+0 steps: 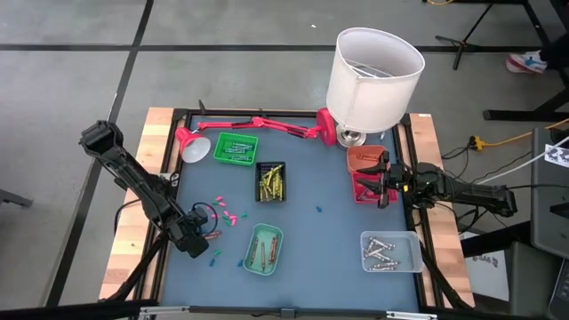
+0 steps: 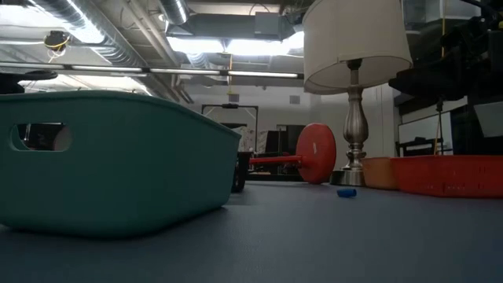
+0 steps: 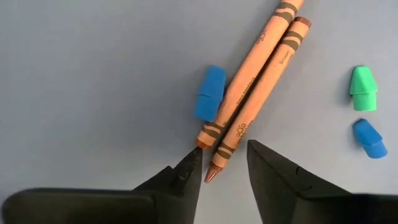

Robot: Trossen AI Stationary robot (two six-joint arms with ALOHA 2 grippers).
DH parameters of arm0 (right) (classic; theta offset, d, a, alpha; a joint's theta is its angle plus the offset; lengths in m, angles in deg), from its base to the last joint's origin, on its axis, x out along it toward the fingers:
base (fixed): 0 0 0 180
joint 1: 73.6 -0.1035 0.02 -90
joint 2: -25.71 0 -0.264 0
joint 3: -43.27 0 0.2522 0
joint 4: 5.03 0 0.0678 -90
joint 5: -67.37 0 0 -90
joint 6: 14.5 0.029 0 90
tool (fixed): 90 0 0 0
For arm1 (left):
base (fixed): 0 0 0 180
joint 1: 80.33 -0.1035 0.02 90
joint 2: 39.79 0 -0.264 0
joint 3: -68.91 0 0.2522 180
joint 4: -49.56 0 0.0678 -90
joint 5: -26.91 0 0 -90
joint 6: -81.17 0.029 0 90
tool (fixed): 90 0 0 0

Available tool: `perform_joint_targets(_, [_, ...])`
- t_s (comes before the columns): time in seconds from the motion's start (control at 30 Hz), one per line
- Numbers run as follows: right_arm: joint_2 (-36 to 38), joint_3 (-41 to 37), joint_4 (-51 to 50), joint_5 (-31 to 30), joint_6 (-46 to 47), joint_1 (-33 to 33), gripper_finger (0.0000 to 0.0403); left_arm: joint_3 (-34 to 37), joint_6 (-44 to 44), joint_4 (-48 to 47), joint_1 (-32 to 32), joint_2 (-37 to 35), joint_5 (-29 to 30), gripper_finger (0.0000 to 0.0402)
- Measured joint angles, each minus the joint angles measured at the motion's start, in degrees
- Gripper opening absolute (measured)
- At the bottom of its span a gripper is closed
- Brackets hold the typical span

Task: Sort crayons
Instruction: Put the brown crayon into the light green bin

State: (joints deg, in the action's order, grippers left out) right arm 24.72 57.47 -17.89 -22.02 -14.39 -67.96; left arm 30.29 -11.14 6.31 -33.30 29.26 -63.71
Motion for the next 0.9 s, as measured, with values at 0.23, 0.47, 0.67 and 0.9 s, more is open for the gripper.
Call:
perform_joint_targets(0.23, [0.0, -0.01, 0.0, 0.0, 0.01, 0.01, 0.0147, 0.15, -0.15, -0.55, 0.0, 0.07, -0.2, 0.006])
perform_joint_targets(0.47, [0.01, 0.0, 0.0, 0.01, 0.01, -0.01, 0.0147, 0.22, -0.18, -0.76, 0.0, 0.15, -0.39, 0.002])
perform_joint_targets(0.67, [0.01, 0.01, 0.0, 0.0, -0.01, 0.01, 0.0147, 0.28, -0.15, -0.61, 0.0, -0.37, -0.42, 0.0006])
perform_joint_targets(0.9, [0.02, 0.01, 0.0, 0.0, 0.01, 0.01, 0.0147, 0.59, -0.1, 0.8, 0.11, -3.37, -1.55, 0.0008])
